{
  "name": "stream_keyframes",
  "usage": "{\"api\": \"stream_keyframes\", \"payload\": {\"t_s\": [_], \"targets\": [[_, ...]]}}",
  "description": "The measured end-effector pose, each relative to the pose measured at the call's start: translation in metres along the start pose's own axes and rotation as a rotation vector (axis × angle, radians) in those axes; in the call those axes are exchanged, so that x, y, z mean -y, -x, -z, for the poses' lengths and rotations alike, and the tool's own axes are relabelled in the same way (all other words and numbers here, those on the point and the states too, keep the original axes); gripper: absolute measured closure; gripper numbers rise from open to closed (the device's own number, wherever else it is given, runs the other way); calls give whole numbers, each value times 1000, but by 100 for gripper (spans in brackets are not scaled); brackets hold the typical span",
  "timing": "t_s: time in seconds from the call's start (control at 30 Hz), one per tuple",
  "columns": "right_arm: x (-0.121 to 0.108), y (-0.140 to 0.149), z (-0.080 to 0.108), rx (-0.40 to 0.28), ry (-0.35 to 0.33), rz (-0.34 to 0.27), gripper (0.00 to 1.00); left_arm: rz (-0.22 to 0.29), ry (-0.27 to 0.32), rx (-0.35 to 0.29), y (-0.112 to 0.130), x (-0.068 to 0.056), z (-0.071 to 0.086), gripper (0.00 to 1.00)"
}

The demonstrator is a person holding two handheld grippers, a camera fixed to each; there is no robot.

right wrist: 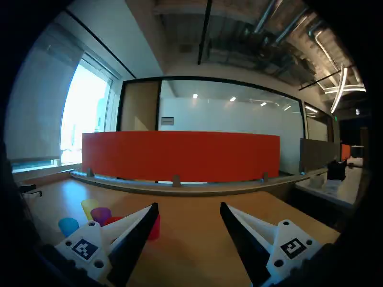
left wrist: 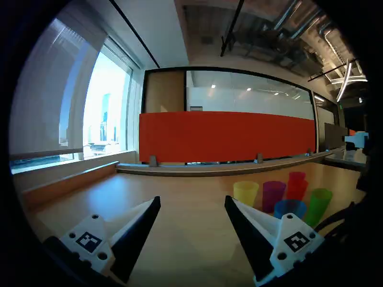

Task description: Pour water

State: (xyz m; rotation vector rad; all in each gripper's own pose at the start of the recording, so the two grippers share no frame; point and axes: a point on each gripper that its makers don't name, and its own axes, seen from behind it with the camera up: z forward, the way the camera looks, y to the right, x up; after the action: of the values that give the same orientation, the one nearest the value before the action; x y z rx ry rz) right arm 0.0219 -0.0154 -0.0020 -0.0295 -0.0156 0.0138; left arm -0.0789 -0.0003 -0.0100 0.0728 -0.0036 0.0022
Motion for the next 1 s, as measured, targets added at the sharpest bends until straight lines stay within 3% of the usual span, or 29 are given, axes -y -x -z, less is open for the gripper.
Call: {"api": "stream_keyframes", "payload": {"t_s": [0.57, 1.0], "targets": [[-8, 29, 6, -51, -20, -37, 0, 0, 0, 0, -1, -1, -1, 0], [-23, 56, 3, -33, -1, -38, 0, 0, 0, 0, -1, 0, -1, 0]]}}
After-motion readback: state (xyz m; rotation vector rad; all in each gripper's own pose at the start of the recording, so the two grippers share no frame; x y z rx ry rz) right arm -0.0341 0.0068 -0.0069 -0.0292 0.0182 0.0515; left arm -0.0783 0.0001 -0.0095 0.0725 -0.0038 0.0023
